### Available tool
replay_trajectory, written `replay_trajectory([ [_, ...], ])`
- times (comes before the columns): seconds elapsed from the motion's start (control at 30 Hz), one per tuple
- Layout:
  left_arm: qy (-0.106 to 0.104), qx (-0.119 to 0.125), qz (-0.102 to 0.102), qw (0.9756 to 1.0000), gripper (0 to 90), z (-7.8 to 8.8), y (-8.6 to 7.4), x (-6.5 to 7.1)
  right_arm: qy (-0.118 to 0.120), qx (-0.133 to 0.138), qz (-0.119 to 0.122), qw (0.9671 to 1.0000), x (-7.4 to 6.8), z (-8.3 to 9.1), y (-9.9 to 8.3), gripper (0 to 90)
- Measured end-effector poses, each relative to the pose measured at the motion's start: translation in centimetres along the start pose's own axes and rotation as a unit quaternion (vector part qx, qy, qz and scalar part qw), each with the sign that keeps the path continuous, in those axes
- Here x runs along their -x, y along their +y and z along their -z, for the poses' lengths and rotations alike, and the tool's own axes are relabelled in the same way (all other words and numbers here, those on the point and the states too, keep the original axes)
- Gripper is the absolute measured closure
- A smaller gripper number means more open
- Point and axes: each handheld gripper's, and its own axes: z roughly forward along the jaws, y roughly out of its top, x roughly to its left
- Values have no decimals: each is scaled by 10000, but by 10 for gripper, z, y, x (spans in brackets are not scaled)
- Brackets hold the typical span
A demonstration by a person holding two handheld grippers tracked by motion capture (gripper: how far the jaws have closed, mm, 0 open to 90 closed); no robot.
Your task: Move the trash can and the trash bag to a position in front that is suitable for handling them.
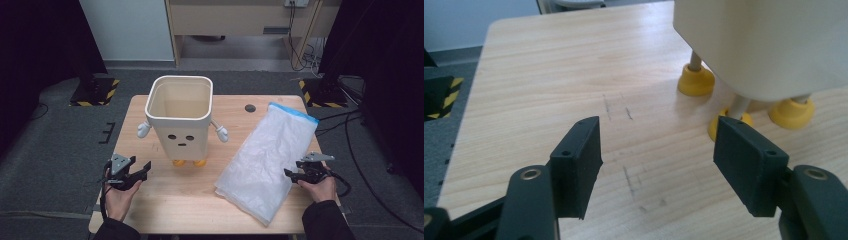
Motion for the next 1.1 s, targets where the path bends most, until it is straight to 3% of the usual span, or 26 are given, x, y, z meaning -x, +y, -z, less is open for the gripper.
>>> replay_trajectory([
  [0.07,66,97,21,9999,352,0,3,-3,-122,198,-356,9991,-6,-2,8,329],
  [0.13,96,126,53,9999,353,0,4,-4,-220,287,-485,9982,-10,-7,15,327],
  [0.17,146,135,43,9998,353,-1,5,-5,-455,357,-655,9962,-14,-21,30,311],
  [0.2,146,135,43,9998,353,-1,5,-5,-455,357,-655,9962,-14,-21,30,311],
  [0.23,190,165,57,9997,355,-1,6,-6,-652,352,-771,9943,-15,-35,41,288],
  [0.3,183,197,68,9996,359,-1,6,-6,-734,379,-867,9928,-16,-41,45,281],
  [0.37,244,213,66,9995,363,0,6,-9,-1126,256,-883,9894,-13,-66,54,296],
  [0.5,286,247,104,9992,364,0,6,-12,-1197,6,-875,9889,-12,-85,50,309],
  [0.53,302,270,142,9991,371,0,7,-13,-1221,84,-816,9891,-12,-91,48,311],
  [0.57,298,297,175,9990,376,-1,7,-13,-1164,71,-921,9889,-14,-92,50,307],
  [0.63,270,314,207,9989,382,-2,8,-14,-1013,52,-718,9922,-13,-96,52,281],
  [0.67,270,314,207,9989,384,-2,8,-14,-1013,52,-718,9922,-13,-96,52,281],
  [0.7,223,309,245,9990,388,-3,8,-13,-753,59,-469,9960,-14,-100,55,283],
  [0.8,185,320,253,9990,398,-3,8,-13,-164,46,57,9998,-19,-105,60,301],
  [0.93,142,405,208,9989,397,-2,10,-14,254,47,421,9988,-16,-106,61,330],
  [1.1,154,615,181,9978,397,5,15,-18,379,63,534,9978,-1,-99,55,336],
])
